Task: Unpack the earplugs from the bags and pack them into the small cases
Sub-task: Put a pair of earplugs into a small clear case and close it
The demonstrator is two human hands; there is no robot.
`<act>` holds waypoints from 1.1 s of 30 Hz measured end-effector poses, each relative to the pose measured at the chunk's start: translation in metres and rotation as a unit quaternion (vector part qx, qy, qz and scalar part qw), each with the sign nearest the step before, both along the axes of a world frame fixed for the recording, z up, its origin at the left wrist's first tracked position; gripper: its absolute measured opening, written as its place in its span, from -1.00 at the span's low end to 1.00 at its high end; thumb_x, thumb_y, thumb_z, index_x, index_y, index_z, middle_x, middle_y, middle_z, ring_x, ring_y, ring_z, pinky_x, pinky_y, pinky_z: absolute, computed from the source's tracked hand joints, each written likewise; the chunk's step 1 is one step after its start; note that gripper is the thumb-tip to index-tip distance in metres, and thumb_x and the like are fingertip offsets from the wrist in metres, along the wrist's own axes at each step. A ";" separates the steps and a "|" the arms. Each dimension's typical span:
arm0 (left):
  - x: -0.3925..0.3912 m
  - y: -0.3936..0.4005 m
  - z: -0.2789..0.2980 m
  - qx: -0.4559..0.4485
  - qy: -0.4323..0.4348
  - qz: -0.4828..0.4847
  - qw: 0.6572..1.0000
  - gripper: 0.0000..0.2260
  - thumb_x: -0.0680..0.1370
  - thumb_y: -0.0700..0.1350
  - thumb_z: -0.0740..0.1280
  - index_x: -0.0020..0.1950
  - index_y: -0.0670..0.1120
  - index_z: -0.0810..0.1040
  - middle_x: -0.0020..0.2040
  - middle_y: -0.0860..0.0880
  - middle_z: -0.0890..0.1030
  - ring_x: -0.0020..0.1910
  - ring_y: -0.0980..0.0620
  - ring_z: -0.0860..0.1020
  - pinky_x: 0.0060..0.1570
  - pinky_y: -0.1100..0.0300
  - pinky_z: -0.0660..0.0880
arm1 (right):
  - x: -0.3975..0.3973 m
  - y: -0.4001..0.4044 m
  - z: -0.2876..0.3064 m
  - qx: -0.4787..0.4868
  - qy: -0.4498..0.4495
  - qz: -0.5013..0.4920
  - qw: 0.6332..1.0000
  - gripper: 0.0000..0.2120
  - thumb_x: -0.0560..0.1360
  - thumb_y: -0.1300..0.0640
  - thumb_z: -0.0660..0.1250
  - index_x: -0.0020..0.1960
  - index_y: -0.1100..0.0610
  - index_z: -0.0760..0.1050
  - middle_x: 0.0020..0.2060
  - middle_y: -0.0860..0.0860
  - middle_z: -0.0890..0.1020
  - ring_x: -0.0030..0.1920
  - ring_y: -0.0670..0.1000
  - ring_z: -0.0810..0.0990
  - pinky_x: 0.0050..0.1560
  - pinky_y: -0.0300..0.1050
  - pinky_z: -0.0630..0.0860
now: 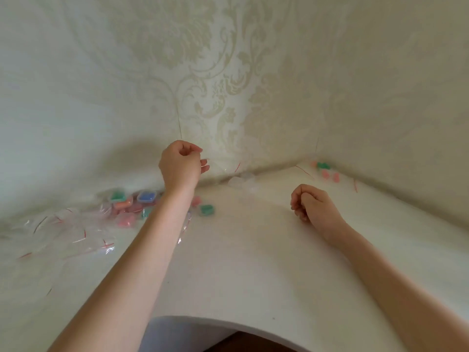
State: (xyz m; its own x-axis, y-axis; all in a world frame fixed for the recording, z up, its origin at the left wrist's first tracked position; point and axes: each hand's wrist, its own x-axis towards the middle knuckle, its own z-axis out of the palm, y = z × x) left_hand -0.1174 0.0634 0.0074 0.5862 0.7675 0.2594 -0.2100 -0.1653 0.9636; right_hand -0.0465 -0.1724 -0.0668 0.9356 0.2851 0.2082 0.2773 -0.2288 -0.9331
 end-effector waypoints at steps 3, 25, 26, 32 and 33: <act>-0.037 0.034 0.002 0.104 0.064 0.010 0.992 -0.68 0.47 -0.38 0.13 -0.30 -0.08 0.57 -0.29 -0.06 0.56 -0.35 0.04 0.59 -0.33 0.26 0.56 | -0.005 -0.001 0.002 -0.014 0.003 0.017 1.000 -0.68 0.39 0.43 -0.02 -0.38 0.19 0.39 -0.48 0.03 0.42 -0.50 -0.05 0.29 -0.48 -0.24 0.17; -0.021 -0.010 -0.044 0.554 0.198 -0.089 0.804 -0.70 0.50 -0.23 0.24 0.20 -0.10 0.56 0.19 -0.07 0.57 0.24 -0.08 0.44 0.16 0.12 0.35 | -0.019 0.029 0.007 -0.216 -0.101 -0.024 0.971 -0.79 0.38 0.27 0.08 -0.42 0.13 0.21 -0.46 0.07 0.22 -0.40 0.00 0.16 -0.33 -0.07 0.09; -0.008 -0.020 -0.049 0.555 0.198 -0.111 0.800 -0.64 0.52 -0.22 0.23 0.32 -0.11 0.47 0.31 -0.08 0.49 0.32 -0.07 0.38 0.26 0.12 0.29 | -0.017 0.033 0.008 -0.219 -0.102 -0.033 0.970 -0.77 0.40 0.23 0.09 -0.41 0.10 0.17 -0.47 0.05 0.20 -0.40 0.01 0.15 -0.34 -0.07 0.06; 0.043 -0.042 -0.083 0.569 0.297 -0.158 0.750 -0.51 0.66 -0.07 0.04 0.56 -0.10 -0.01 0.57 -0.10 -0.01 0.54 -0.05 -0.08 0.47 0.09 -0.16 | -0.007 0.053 0.002 -0.323 -0.108 -0.111 0.934 -0.50 0.62 -0.06 0.04 -0.47 0.06 0.20 -0.52 0.00 0.32 -0.40 0.08 0.34 -0.38 -0.08 0.20; 0.047 -0.041 -0.086 0.566 0.293 -0.162 0.754 -0.52 0.66 -0.05 0.02 0.56 -0.09 0.00 0.56 -0.10 0.01 0.54 -0.05 -0.09 0.47 0.10 -0.17 | -0.005 0.054 0.000 -0.320 -0.114 -0.110 0.934 -0.49 0.63 -0.08 0.00 -0.44 0.08 0.27 -0.48 0.01 0.41 -0.35 0.10 0.42 -0.33 -0.07 0.27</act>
